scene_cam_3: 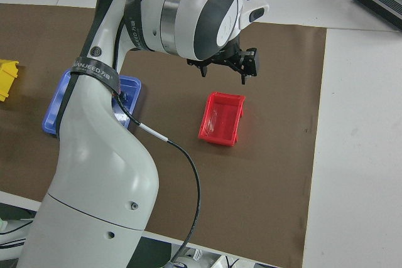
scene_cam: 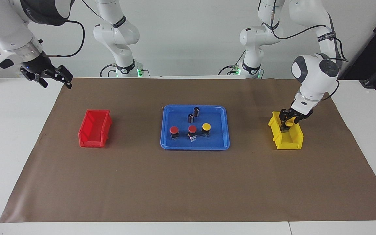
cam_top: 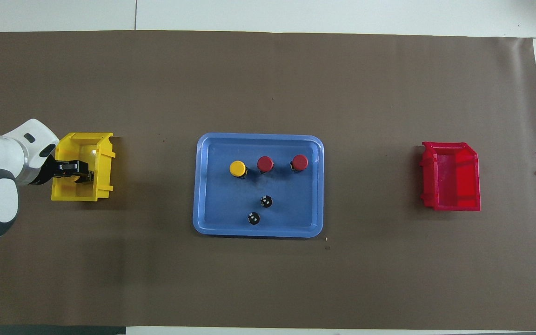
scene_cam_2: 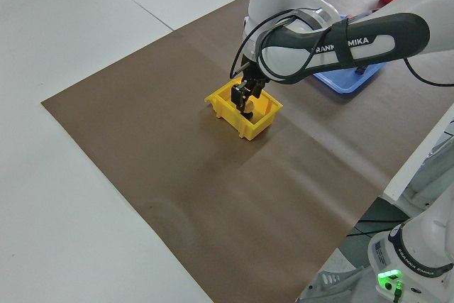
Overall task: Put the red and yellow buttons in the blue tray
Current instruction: 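Grasp the remaining yellow button in the yellow bin with the left gripper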
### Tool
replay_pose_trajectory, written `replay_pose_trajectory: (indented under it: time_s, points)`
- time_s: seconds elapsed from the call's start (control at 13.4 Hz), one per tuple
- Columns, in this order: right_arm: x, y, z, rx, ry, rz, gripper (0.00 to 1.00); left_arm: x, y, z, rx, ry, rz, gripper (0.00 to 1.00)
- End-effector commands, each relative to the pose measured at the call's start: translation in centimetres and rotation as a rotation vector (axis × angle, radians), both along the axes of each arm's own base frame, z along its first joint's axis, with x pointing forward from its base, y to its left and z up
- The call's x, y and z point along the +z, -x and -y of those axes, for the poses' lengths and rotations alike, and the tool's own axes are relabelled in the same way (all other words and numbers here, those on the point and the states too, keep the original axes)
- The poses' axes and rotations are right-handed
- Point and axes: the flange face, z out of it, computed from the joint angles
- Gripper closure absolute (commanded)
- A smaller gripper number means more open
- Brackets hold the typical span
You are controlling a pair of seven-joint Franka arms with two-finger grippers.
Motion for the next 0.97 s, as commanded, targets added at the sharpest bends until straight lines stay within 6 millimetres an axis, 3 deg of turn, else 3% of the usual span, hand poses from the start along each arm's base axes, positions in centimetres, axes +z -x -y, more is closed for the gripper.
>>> replay_pose_trajectory:
  time_s: [0.0,0.15,0.52,0.67,0.75,0.89]
  points:
    - [-0.2,0.7,0.1,0.023,0.002,-0.006,0.0,-0.1,0.4,0.1,0.007,0.015,0.025,0.38]
    - [-0.2,0.6,-0.7,0.038,0.002,-0.006,0.0,-0.8,0.4,0.1,0.009,0.016,0.016,0.48]
    - [-0.2,0.3,-2.4,0.068,-0.002,-0.005,0.0,-0.9,0.4,-0.2,0.01,0.016,0.02,0.5]
    - [-0.2,0.3,-2.4,0.068,-0.002,-0.005,0.0,-0.7,0.3,-0.2,0.012,0.016,0.019,0.87]
    - [-0.2,0.3,-2.4,0.068,-0.002,-0.005,0.0,-0.6,0.2,0.0,0.016,0.016,0.017,0.95]
    - [-0.2,0.3,-2.4,0.068,-0.002,-0.005,0.0,0.5,-0.5,1.7,0.094,0.022,0.01,0.97]
